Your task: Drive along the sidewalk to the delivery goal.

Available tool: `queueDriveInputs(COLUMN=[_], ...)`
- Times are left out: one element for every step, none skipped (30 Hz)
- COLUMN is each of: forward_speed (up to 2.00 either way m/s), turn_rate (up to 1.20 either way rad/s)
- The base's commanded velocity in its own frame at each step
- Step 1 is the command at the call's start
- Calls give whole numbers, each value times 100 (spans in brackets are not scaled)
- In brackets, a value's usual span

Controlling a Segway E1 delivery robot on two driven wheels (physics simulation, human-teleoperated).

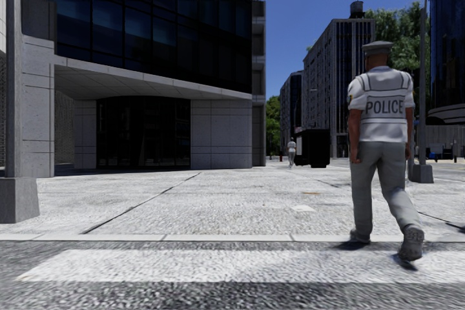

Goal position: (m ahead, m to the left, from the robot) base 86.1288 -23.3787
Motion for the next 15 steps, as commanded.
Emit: queueDriveInputs(forward_speed=[125,125,125,125,125,125,125,125,125,125,125,125,125,125,125], turn_rate=[36,36,36,36,36,36,36,36,36,31,31,26,24,24,24])
